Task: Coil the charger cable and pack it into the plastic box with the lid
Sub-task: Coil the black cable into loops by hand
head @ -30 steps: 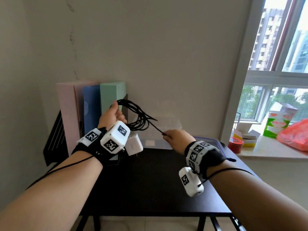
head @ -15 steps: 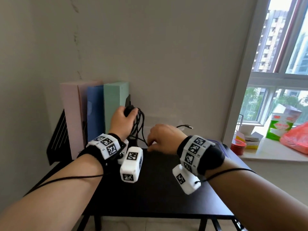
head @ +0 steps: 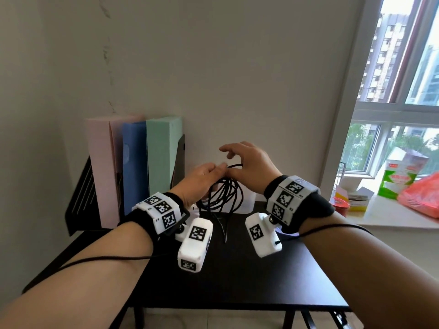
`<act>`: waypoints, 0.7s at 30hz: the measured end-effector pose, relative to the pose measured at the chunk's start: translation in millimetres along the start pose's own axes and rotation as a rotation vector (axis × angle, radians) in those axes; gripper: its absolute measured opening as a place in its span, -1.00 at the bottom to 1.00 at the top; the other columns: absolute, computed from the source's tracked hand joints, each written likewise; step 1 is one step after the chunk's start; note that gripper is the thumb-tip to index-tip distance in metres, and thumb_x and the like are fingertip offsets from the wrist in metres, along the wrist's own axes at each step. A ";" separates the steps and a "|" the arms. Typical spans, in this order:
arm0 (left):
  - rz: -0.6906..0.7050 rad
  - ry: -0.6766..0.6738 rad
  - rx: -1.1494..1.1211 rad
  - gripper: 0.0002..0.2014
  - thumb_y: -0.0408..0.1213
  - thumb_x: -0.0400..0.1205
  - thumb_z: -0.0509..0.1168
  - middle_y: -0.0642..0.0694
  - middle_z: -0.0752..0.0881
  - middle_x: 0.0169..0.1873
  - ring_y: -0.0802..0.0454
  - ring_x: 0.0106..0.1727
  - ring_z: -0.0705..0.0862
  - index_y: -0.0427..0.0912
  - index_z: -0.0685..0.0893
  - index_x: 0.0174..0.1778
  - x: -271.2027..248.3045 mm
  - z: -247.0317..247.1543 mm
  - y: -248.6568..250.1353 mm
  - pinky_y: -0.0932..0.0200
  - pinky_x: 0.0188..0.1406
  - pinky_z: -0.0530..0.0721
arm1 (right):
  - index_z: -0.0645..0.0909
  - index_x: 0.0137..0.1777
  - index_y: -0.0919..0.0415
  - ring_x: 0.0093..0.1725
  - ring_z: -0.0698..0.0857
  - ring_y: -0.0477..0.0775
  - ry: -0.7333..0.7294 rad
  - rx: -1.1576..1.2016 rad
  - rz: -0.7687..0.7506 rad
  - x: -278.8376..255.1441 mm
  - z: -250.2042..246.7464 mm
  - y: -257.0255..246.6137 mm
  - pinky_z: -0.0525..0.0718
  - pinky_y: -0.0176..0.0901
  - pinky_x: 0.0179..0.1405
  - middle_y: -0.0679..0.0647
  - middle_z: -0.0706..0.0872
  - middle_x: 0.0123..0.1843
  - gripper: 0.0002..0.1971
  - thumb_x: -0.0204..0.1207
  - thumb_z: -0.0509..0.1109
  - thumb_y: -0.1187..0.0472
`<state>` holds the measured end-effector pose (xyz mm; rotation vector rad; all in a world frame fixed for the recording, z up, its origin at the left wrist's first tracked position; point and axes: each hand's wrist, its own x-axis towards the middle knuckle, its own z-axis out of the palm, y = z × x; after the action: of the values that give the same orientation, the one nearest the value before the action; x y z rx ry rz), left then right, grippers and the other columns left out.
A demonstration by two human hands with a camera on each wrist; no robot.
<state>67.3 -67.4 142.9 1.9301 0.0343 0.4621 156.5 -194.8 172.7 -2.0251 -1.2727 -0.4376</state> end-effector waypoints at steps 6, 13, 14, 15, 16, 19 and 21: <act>-0.039 -0.089 -0.188 -0.75 -0.53 0.52 0.27 -0.05 0.50 -0.34 0.11 -0.40 0.48 -0.09 0.50 -0.02 2.7 -1.7 -5.8 0.27 -0.45 0.45 | 0.65 0.31 0.03 0.09 0.64 -0.18 -0.016 0.144 0.178 -2.2 3.4 4.1 0.49 -0.34 0.13 -0.13 0.73 0.09 -0.62 0.52 0.38 -0.04; -0.095 -0.108 -0.378 -0.78 -0.57 0.57 0.19 -0.01 0.48 -0.54 0.23 -0.63 0.45 -0.12 0.47 -0.14 5.4 -3.2 -9.4 0.41 -0.73 0.31 | 0.62 0.17 0.09 -0.09 0.69 -0.03 -0.339 0.174 0.179 -7.1 1.8 6.3 0.63 -0.21 -0.05 0.02 0.74 -0.06 -0.62 0.45 0.45 -0.09; -0.099 -0.116 -0.378 -0.79 -0.56 0.57 0.17 -0.03 0.47 -0.52 0.23 -0.65 0.44 -0.13 0.46 -0.14 6.0 -2.7 -10.1 0.41 -0.73 0.31 | 0.59 0.08 0.08 -0.20 0.64 -0.06 -0.364 0.123 0.187 -8.2 2.6 7.1 0.58 -0.27 -0.20 -0.03 0.68 -0.16 -0.66 0.42 0.48 -0.08; -0.102 -0.121 -0.374 -0.80 -0.56 0.58 0.17 -0.06 0.45 -0.50 0.24 -0.65 0.45 -0.14 0.47 -0.12 6.2 -2.1 -11.7 0.41 -0.74 0.32 | 0.55 -0.04 0.06 -0.29 0.58 -0.10 -0.372 0.094 0.197 -8.7 4.0 6.9 0.51 -0.30 -0.31 -0.08 0.61 -0.25 -0.72 0.41 0.50 -0.06; -0.105 -0.122 -0.376 -0.82 -0.54 0.59 0.16 -0.08 0.44 -0.47 0.24 -0.65 0.45 -0.14 0.47 -0.11 6.1 -1.1 -13.7 0.42 -0.74 0.34 | 0.50 -0.14 0.03 -0.35 0.53 -0.13 -0.373 0.074 0.200 -8.5 5.9 7.9 0.46 -0.32 -0.37 -0.10 0.56 -0.30 -0.74 0.41 0.51 -0.04; -0.108 -0.083 -0.412 -0.87 -0.49 0.59 0.20 -0.11 0.49 -0.38 0.19 -0.53 0.51 -0.15 0.50 -0.10 5.7 1.1 -19.1 0.36 -0.59 0.49 | 0.39 -0.31 -0.01 -0.40 0.47 -0.12 -0.322 0.021 0.182 -7.3 11.5 13.9 0.41 -0.26 -0.41 -0.10 0.50 -0.37 -0.70 0.42 0.50 0.01; -0.093 -0.032 -0.408 -0.81 -0.51 0.56 0.26 -0.07 0.57 -0.27 0.16 -0.42 0.56 -0.11 0.52 -0.06 7.2 1.0 -20.0 0.31 -0.40 0.59 | 0.39 -0.33 0.01 -0.42 0.46 -0.09 -0.228 0.051 0.182 -7.9 14.7 17.7 0.41 -0.22 -0.41 -0.08 0.48 -0.39 -0.71 0.45 0.47 0.04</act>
<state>78.1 -58.6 126.8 1.5273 0.0083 0.3453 167.4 -194.4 150.9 -2.1709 -1.2028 -0.0894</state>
